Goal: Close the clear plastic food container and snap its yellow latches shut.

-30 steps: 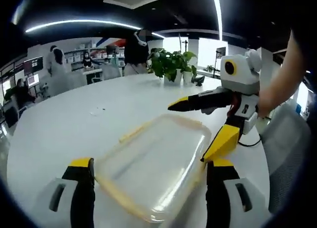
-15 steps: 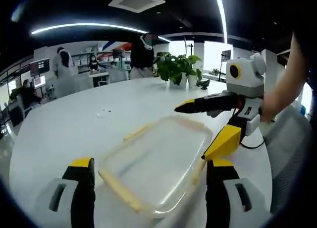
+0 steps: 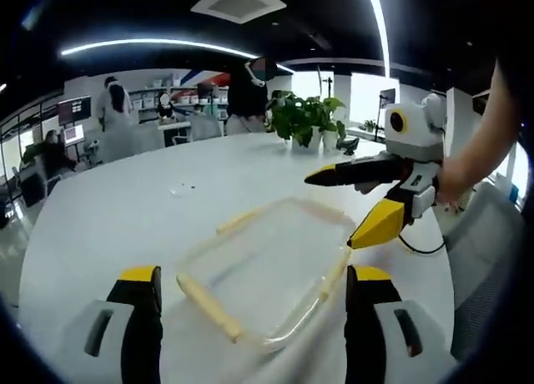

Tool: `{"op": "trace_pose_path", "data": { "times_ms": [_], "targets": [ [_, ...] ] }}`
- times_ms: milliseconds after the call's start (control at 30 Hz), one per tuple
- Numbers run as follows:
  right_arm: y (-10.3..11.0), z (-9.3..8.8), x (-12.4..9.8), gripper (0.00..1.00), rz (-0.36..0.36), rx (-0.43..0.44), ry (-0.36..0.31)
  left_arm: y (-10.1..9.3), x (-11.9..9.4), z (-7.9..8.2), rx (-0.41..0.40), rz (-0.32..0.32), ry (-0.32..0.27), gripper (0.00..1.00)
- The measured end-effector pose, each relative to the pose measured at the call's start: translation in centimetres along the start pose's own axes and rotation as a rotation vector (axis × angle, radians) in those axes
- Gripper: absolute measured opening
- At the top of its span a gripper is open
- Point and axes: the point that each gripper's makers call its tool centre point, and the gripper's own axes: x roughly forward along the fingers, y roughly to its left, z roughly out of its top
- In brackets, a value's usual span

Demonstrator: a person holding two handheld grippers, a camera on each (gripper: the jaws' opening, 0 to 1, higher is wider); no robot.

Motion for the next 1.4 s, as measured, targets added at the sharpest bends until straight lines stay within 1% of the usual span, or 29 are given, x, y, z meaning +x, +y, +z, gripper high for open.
{"op": "trace_pose_path", "data": {
  "times_ms": [167,267,467,800,933,1067,1233,1267,1400],
  "targets": [
    [0.1,-0.2,-0.6,0.92,-0.002,0.0,0.006,-0.2,-0.7,-0.3,-0.017,0.014,0.001,0.91],
    [0.0,-0.3,-1.0,0.92,0.001,0.002,0.009,-0.4,-1.2,-0.1,-0.031,0.021,-0.011,0.91],
    [-0.2,0.2,-1.8,0.92,-0.009,0.001,0.007,-0.9,-1.7,-0.1,-0.043,0.023,-0.008,0.9],
    [0.5,0.2,-3.3,0.91,0.004,-0.014,0.015,-1.1,-3.8,0.0,-0.092,0.052,-0.027,0.9],
    [0.6,0.3,-3.8,0.91,0.001,-0.004,0.009,-1.0,-4.3,-0.2,-0.092,0.06,-0.023,0.89],
    [0.8,0.1,-4.2,0.91,-0.01,0.011,0.006,-1.0,-4.6,-0.5,-0.074,0.052,-0.008,0.89],
    [1.1,-0.4,-4.6,0.91,-0.011,0.005,0.016,-1.4,-5.3,-0.1,-0.08,0.053,-0.024,0.9],
    [1.4,-0.4,-4.7,0.91,-0.006,-0.009,0.021,-1.5,-5.4,-0.1,-0.081,0.053,-0.026,0.9],
    [1.4,-0.3,-4.9,0.91,-0.008,-0.014,0.023,-1.7,-5.6,-0.3,-0.083,0.052,-0.028,0.9]
  ]
}}
